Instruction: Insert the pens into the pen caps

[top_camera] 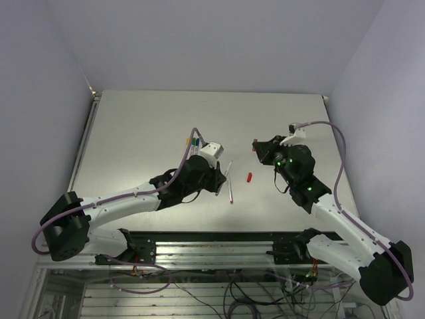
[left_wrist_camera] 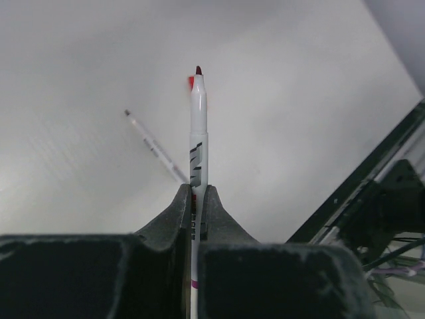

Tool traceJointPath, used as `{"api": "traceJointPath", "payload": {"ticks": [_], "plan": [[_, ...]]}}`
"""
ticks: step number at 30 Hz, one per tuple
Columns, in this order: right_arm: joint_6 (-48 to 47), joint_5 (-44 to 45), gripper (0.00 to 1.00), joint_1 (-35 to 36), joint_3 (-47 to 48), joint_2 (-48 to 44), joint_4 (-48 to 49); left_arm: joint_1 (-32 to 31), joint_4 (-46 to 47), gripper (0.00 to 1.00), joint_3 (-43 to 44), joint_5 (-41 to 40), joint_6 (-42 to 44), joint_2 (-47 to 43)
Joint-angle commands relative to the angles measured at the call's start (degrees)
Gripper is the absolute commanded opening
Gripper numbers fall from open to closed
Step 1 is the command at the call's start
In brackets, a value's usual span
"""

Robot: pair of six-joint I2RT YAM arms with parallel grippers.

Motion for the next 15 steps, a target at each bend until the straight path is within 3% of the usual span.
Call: {"api": "traceJointPath", "payload": {"ticks": [1,7,15], "plan": [[-1.0,-7.0,0.0,-0.1,-3.9,-4.0,10.6,0.1,13.0,0.07,-1.0,6.8,-0.6,0.3],[2.3,-10.8,0.0,-0.1,-9.1,-5.1,20.8,0.2,25.2,0.07,-4.6,10.8,-3.6,0.6],[5.4,-12.4,0.0,-0.1,-11.7,-5.0,28.4,0.1,28.3,0.07,-5.3,11.4,-4.7,0.8]]}}
